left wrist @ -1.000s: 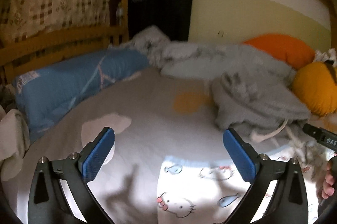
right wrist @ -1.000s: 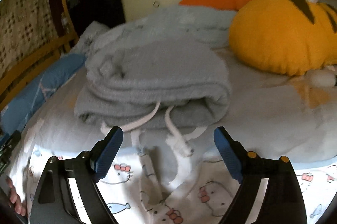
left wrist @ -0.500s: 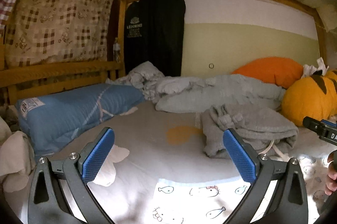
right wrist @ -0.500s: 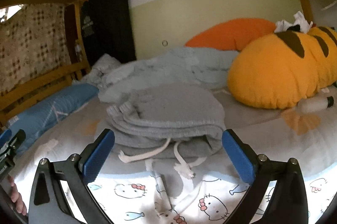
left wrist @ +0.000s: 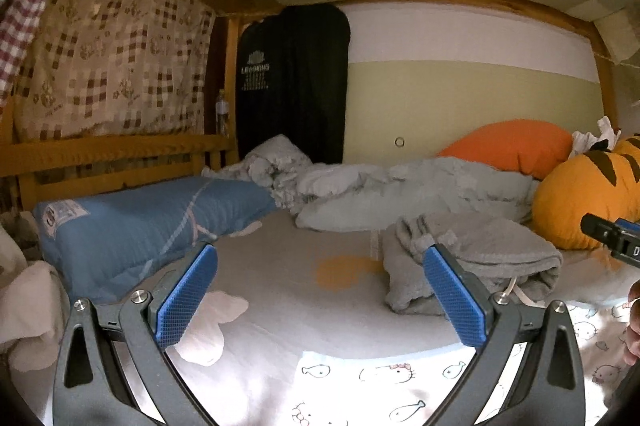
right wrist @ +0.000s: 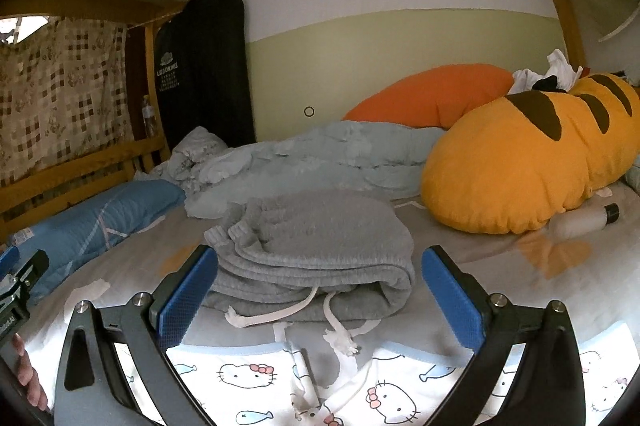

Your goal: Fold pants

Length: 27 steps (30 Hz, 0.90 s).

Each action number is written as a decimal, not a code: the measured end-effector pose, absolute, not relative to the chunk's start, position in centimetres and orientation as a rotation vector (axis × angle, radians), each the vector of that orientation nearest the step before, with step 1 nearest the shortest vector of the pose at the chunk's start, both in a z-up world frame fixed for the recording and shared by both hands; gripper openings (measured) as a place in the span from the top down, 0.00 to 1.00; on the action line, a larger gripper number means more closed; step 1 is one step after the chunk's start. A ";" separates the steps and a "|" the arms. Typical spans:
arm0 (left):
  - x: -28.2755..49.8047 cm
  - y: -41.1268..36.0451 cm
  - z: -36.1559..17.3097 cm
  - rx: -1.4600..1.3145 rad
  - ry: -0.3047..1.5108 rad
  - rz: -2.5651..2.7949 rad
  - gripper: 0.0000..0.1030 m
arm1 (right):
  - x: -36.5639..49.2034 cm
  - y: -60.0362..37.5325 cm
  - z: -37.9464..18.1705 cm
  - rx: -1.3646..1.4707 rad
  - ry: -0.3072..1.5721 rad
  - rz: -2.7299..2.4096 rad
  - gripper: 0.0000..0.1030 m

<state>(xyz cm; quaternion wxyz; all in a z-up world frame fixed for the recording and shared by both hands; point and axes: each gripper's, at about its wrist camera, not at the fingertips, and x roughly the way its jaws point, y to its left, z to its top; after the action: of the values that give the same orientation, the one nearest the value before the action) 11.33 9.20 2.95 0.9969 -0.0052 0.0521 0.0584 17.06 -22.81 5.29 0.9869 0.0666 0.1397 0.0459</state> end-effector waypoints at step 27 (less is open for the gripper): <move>2.7 7.4 4.1 -0.066 -0.051 0.057 0.01 | 7.8 -25.7 6.1 0.202 0.270 0.080 0.01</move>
<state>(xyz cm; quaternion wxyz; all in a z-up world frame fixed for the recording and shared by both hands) 2.67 7.36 4.07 0.9987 -0.0330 -0.0255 0.0285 7.83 -25.73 6.09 0.9850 0.1006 0.1344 0.0397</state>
